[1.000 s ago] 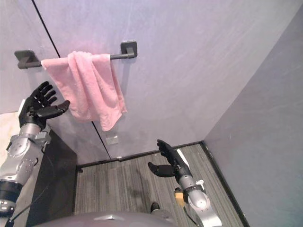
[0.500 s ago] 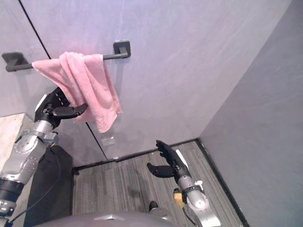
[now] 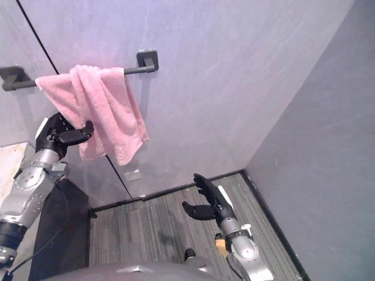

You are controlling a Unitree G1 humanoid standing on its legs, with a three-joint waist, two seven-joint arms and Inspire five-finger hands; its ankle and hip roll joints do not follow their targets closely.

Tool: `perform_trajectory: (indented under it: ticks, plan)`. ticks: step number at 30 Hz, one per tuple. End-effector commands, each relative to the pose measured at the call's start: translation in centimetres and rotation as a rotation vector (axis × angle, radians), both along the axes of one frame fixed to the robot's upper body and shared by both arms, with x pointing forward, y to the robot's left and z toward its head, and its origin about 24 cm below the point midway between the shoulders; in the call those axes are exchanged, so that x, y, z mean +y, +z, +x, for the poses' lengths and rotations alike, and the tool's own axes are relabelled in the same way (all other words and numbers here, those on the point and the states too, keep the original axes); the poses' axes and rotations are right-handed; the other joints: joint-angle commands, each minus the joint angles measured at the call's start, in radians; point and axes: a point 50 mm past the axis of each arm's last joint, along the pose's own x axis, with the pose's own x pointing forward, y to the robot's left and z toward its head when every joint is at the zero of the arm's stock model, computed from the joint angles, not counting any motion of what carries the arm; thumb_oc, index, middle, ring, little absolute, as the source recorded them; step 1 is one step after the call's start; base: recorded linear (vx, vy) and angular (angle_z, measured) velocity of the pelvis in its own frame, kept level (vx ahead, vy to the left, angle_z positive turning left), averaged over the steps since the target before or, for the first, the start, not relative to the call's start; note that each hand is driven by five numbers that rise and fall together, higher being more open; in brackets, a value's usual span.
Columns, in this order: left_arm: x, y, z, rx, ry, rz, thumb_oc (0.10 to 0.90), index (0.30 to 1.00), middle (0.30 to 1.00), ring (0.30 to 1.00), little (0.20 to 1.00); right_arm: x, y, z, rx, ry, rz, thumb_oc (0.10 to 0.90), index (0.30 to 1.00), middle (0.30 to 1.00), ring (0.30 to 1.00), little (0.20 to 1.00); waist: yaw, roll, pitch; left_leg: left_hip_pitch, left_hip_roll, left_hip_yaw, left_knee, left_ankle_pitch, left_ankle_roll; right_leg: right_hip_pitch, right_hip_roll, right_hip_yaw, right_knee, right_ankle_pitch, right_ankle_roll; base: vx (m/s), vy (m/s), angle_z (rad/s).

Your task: Organize the bathroom.

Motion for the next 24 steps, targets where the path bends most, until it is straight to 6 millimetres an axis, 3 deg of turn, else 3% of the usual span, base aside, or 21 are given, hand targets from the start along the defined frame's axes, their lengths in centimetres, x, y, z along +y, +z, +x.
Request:
perform_trajectory:
  ticks: [1,4,12,13,15,17,21,24]
  plan:
    - [1.3,6.0,1.4,-0.304,0.047,0.051,0.4,0.3,0.3,0.3,0.3,0.3,3.7,2.8,-0.238,0.073,0.011,0.8,0.9,0.9,0.9,0.9,0.014,-0.003,-0.053,0.031,-0.003,0.001,0.003,-0.081,0.021,0.022,-0.042,-0.003,0.074,-0.101,0.085,0.0,0.0,0.0]
    - [1.3,5.8,1.2,-0.297,0.044,0.052,0.4,0.3,0.3,0.3,0.3,0.4,4.2,3.1,-0.264,0.08,0.008,0.8,0.9,0.9,0.9,0.9,0.021,-0.006,-0.051,0.03,-0.003,-0.003,0.003,-0.079,0.021,0.023,-0.043,-0.009,0.075,-0.101,0.084,0.0,0.0,0.0]
    - [0.6,5.1,1.0,-0.279,0.013,0.051,0.402,0.302,0.302,0.302,0.302,0.8,7.7,5.4,-0.415,0.084,0.014,0.8,0.9,0.9,0.9,0.9,0.042,-0.013,-0.046,0.032,-0.002,-0.017,0.003,-0.077,0.02,0.033,-0.045,-0.021,0.069,-0.098,0.081,0.0,0.002,0.05]
    - [-0.6,4.8,1.5,-0.273,-0.027,0.05,0.445,0.368,0.368,0.368,0.368,1.8,11.0,7.7,-0.555,0.123,0.027,0.8,0.9,0.9,0.9,0.9,0.065,-0.016,-0.042,0.031,-0.005,-0.027,0.003,-0.073,0.019,0.037,-0.047,-0.029,0.064,-0.093,0.076,-0.01,0.007,0.08]
    - [-1.3,4.7,1.9,-0.269,-0.046,0.049,0.458,0.387,0.387,0.387,0.387,2.1,12.4,8.7,-0.596,0.124,0.056,0.8,0.9,0.9,0.9,0.9,0.076,-0.017,-0.044,0.029,-0.007,-0.031,0.003,-0.073,0.019,0.039,-0.047,-0.033,0.06,-0.092,0.075,0.0,0.006,0.08]
    - [-1.5,4.6,2.0,-0.268,-0.055,0.048,0.458,0.387,0.387,0.387,0.387,2.2,12.8,9.0,-0.613,0.132,0.063,0.8,0.9,0.9,0.9,0.9,0.08,-0.017,-0.043,0.029,-0.008,-0.032,0.003,-0.073,0.019,0.041,-0.048,-0.034,0.058,-0.091,0.074,0.01,0.001,0.05]
    - [-3.0,4.8,3.3,-0.258,-0.106,0.045,0.499,0.448,0.448,0.448,0.448,3.5,15.1,12.2,-0.647,0.118,0.11,0.8,0.9,0.9,0.9,0.9,0.107,-0.022,-0.05,0.025,-0.011,-0.044,0.003,-0.069,0.018,0.047,-0.051,-0.05,0.046,-0.084,0.071,0.01,-0.002,0.06]
    - [-4.1,5.0,3.8,-0.251,-0.142,0.045,0.497,0.446,0.446,0.446,0.446,4.3,15.5,13.4,-0.625,0.102,0.156,0.8,0.9,0.9,0.9,0.9,0.12,-0.024,-0.056,0.021,-0.012,-0.051,0.003,-0.067,0.018,0.049,-0.053,-0.059,0.04,-0.081,0.07,0.02,0.0,0.11]
